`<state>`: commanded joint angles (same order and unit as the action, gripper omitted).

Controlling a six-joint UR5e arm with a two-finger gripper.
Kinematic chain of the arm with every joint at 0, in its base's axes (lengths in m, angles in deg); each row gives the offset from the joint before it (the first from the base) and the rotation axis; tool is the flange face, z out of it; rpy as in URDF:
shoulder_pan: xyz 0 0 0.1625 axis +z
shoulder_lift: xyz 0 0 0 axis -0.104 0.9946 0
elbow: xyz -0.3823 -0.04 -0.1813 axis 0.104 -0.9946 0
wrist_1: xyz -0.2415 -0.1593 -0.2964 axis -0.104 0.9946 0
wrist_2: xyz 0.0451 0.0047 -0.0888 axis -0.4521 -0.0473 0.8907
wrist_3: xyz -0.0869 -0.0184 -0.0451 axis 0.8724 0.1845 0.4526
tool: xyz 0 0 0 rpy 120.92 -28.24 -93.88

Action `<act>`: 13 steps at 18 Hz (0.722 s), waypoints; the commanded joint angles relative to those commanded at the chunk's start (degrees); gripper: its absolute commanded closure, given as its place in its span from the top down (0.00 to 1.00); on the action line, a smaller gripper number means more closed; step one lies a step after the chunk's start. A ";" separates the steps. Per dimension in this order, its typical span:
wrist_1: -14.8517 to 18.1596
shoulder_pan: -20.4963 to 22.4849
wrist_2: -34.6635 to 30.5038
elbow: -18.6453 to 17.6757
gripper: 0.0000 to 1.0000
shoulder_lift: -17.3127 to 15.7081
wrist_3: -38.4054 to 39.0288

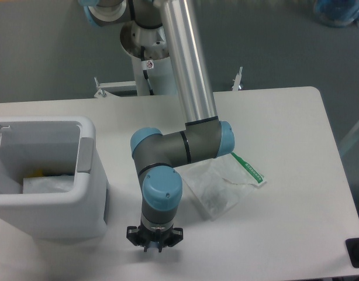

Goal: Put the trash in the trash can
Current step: 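Close the gripper on the clear plastic bottle and lift it, then carry the bottle over the white bin and lower it inside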

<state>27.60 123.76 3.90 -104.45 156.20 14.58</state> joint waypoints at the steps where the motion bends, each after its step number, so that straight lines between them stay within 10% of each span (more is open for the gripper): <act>1: 0.00 0.00 0.00 0.17 0.37 0.00 0.00; 13: -2.11 4.39 2.01 7.90 0.34 -8.25 -1.05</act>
<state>25.49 128.15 5.91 -96.55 147.96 13.52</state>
